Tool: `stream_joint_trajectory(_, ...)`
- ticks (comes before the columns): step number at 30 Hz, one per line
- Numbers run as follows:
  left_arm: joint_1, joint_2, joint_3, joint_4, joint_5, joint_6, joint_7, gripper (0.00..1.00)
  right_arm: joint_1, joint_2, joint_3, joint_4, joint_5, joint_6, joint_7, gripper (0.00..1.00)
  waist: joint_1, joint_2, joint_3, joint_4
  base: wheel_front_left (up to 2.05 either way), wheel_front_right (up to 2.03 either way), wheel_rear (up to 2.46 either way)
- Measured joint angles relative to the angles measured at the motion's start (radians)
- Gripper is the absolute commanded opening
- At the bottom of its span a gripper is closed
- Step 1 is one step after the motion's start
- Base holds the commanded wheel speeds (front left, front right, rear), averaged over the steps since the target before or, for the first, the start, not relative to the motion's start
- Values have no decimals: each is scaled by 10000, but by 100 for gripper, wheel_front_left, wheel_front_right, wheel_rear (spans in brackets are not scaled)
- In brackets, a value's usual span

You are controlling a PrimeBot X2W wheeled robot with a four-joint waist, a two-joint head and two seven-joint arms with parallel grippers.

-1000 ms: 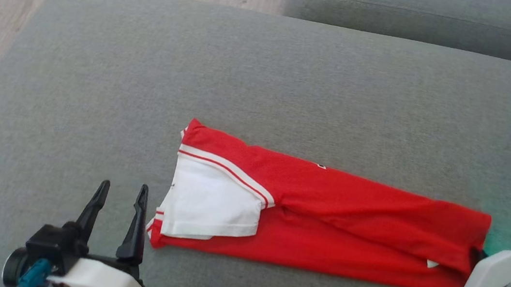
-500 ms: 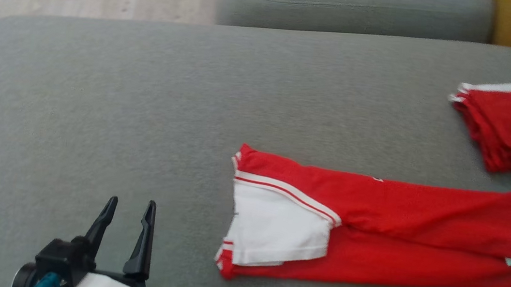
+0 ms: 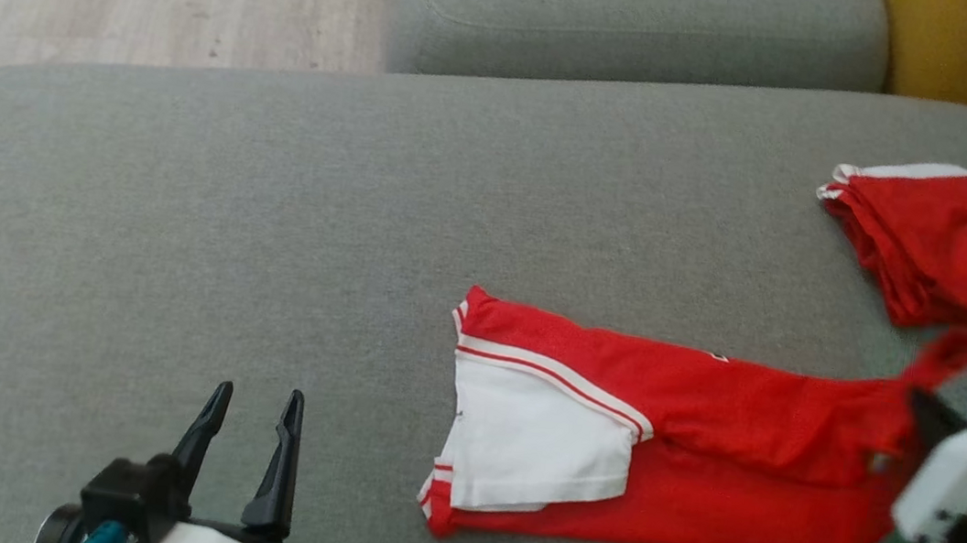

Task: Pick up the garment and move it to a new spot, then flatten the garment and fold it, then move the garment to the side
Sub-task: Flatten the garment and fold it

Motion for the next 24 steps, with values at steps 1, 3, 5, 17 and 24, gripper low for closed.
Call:
stream_joint_trajectory(1,1,0,-10,-4,0,15,8,100,0,144,199,-178,184,0,86,0,0,0,-46,56,0,0,0)
stream_joint_trajectory(3,4,6,-25,-13,-2,25,15,100,24,345,732,-460,508,0,253,0,0,0,-135,182,0,0,0)
stream_joint_trajectory(5,12,19,-36,-75,-2,102,90,100,37,573,1567,-727,871,0,337,0,-1,0,-238,407,0,0,0)
stream_joint_trajectory(17,7,104,-196,-240,59,146,322,100,-280,807,4564,579,2794,-2,-1016,0,0,0,-373,1600,0,0,0)
stream_joint_trajectory(24,-11,123,-205,-167,58,90,347,100,-712,809,5448,2015,3356,-2,-1875,0,0,0,-304,2279,0,0,0)
